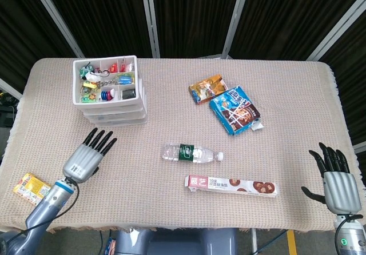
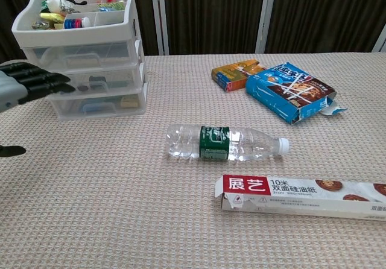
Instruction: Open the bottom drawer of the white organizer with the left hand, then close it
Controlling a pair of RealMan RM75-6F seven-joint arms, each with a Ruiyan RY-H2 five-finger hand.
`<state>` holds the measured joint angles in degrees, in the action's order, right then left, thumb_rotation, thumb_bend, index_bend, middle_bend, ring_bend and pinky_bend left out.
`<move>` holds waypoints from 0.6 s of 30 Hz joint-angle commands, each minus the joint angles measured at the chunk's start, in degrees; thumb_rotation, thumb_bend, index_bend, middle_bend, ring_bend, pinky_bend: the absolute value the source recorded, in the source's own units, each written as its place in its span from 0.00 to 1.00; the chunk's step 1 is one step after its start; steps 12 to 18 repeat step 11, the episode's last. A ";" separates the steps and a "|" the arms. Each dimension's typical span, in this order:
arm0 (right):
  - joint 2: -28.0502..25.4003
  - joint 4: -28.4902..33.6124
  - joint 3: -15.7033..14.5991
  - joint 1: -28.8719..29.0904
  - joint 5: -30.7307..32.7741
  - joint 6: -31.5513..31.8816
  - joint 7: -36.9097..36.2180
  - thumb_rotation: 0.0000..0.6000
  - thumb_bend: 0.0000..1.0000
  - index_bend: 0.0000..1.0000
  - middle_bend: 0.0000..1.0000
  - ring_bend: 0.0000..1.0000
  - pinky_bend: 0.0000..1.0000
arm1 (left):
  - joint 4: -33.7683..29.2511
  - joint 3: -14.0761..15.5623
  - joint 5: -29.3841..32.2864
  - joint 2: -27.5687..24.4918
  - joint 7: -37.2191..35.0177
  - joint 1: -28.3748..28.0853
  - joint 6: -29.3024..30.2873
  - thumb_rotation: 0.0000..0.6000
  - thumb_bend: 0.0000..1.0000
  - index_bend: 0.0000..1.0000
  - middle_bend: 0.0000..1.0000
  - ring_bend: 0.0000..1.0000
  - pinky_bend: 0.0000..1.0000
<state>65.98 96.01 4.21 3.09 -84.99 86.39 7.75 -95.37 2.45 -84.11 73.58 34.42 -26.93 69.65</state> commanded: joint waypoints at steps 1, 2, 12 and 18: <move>0.05 0.00 0.08 0.01 0.03 0.09 0.09 1.00 0.01 0.16 0.00 0.00 0.00 | -5.97 1.68 -4.19 -4.27 -8.72 5.95 8.81 1.00 0.22 0.00 0.00 0.00 0.00; 0.06 0.00 0.13 0.01 0.03 0.15 0.11 1.00 0.01 0.16 0.00 0.00 0.00 | -6.05 1.89 -4.81 -4.68 -9.36 6.62 9.96 1.00 0.22 0.00 0.00 0.00 0.00; 0.33 -0.12 0.31 0.17 -0.47 0.53 0.41 1.00 0.01 0.16 0.00 0.00 0.00 | -3.47 3.57 -6.28 -6.01 -13.74 13.32 17.79 1.00 0.20 0.00 0.00 0.00 0.00; 0.33 -0.12 0.31 0.17 -0.47 0.53 0.41 1.00 0.01 0.16 0.00 0.00 0.00 | -3.47 3.57 -6.28 -6.01 -13.74 13.32 17.79 1.00 0.20 0.00 0.00 0.00 0.00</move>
